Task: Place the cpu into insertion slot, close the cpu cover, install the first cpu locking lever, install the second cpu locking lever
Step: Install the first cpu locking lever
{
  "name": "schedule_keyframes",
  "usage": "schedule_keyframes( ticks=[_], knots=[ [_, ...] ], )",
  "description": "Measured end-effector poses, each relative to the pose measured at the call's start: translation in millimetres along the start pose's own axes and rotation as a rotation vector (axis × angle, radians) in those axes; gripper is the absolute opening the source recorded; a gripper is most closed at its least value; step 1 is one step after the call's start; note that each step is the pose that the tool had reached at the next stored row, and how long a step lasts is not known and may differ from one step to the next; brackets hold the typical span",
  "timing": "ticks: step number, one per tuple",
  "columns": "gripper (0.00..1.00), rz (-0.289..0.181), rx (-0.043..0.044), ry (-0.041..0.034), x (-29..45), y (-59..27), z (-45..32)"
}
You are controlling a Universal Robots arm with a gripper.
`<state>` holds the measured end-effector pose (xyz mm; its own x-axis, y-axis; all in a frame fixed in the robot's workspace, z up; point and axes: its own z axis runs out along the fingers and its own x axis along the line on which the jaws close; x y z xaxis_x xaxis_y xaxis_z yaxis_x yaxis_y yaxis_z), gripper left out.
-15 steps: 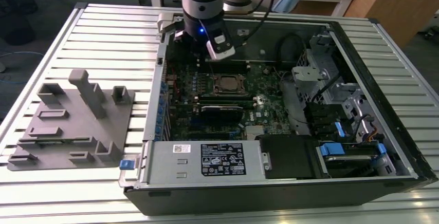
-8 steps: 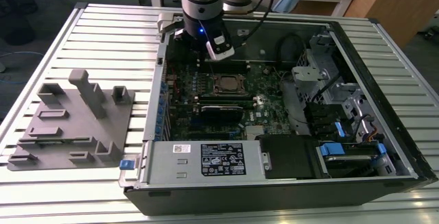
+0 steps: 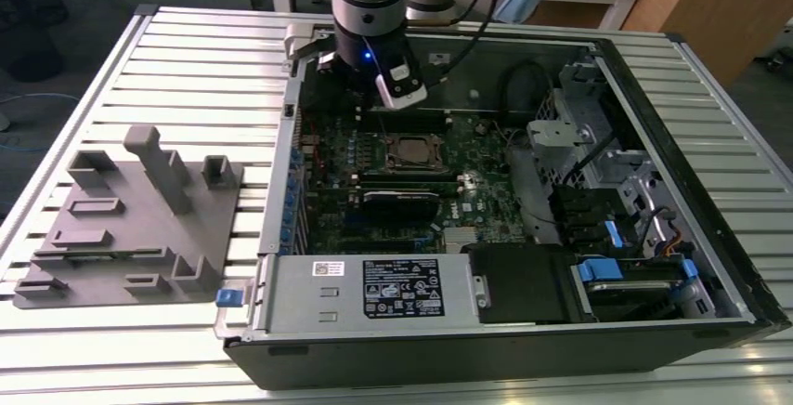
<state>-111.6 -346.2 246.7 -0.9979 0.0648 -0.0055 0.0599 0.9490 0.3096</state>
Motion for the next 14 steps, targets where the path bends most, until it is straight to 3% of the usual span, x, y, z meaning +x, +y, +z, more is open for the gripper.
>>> schedule_keyframes(
  ticks=[5,10,12,14],
  knots=[
    [0.1,0.0,0.0001,0.0003,-10.4,0.6,0.3],
    [0.1,0.0,0.0001,0.0002,-11.3,0.7,0.3],
    [0.1,0.0,0.0001,0.0002,-16.8,1.0,0.5],
    [0.1,0.0,0.0001,0.0002,-16.9,1.0,0.5]
  ],
)
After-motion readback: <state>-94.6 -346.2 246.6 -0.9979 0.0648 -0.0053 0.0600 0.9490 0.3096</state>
